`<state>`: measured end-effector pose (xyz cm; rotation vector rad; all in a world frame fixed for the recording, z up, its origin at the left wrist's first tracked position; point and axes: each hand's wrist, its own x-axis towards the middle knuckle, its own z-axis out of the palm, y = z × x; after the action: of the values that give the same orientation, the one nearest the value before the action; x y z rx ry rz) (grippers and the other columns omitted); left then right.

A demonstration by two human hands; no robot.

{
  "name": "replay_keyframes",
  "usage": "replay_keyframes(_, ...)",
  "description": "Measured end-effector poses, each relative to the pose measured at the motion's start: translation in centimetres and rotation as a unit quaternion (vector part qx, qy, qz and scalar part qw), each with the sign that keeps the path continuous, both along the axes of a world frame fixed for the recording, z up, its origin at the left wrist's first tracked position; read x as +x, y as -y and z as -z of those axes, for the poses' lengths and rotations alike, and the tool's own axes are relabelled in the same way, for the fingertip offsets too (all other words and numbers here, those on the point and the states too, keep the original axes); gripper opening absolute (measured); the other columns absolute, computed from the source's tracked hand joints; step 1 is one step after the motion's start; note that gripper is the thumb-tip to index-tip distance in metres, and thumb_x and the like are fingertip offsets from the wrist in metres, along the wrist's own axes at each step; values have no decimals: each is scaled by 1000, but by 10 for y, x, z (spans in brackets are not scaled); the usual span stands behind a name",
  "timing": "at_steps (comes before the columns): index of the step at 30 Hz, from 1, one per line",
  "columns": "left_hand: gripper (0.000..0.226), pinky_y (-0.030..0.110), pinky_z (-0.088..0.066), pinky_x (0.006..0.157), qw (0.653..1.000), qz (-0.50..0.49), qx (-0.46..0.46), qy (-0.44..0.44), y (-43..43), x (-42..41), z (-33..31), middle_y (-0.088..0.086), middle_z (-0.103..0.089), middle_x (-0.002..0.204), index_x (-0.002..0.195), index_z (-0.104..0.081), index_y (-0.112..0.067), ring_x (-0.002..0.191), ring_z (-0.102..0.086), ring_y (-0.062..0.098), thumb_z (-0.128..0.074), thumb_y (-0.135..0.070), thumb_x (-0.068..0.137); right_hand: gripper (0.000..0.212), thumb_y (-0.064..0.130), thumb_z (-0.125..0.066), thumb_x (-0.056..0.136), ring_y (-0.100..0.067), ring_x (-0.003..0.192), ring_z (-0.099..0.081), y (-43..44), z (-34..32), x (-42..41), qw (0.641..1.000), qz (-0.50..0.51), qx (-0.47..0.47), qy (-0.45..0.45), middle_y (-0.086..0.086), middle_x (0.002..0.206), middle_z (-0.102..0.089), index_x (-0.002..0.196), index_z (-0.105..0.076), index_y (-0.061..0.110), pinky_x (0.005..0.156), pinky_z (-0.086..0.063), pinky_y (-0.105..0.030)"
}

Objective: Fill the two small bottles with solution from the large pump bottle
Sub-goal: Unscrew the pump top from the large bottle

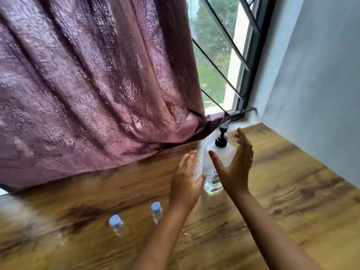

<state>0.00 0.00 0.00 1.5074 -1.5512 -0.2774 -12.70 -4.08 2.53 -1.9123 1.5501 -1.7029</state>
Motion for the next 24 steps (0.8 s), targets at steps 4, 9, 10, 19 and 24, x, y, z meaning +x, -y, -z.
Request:
replay_keyframes(4, 94, 10, -15, 106, 995, 51, 67, -58, 18, -23, 29, -18, -21, 148, 147, -14, -31, 133, -18, -5, -75, -35, 75, 109, 68, -66, 58, -12, 129, -38, 20, 20, -4, 992, -84, 74, 57, 3, 138, -39, 146, -16, 28, 107, -31, -34)
replay_keyframes(9, 96, 12, -20, 104, 992, 26, 45, -112, 35, -45, 73, -6, -24, 154, 146, -8, -31, 134, -21, -1, -74, -28, 76, 98, 63, -74, 57, 3, 122, -40, 32, 51, -3, 988, -128, 10, 90, 25, 130, -39, 139, -27, 38, 99, -33, -16)
replay_keyframes(10, 94, 13, -22, 104, 991, 24, 28, -126, 35, -48, 78, -8, -24, 152, 144, -8, -34, 133, -22, -2, -74, -29, 77, 92, 61, -73, 57, 5, 119, -41, 33, 53, -4, 988, -125, -9, 91, 29, 127, -39, 135, -31, 38, 97, -34, -12)
replay_keyframes(19, 95, 36, -40, 102, 991, 39, -59, -111, -5, -48, 84, -4, -31, 150, 148, -13, -25, 133, -38, 12, -74, -35, 76, 75, 64, -64, 60, -8, 104, -51, -5, 51, -3, 991, -99, -72, 49, 5, 117, -53, 122, -43, 26, 79, -37, -21)
replay_keyframes(24, 93, 34, -38, 104, 994, 22, -88, -53, -57, -45, 79, -4, -36, 148, 146, -15, -24, 133, -38, 12, -75, -35, 75, 77, 74, -63, 55, -15, 105, -53, -54, 55, -7, 989, -115, -80, 47, 4, 114, -53, 115, -44, 30, 81, -46, -33)
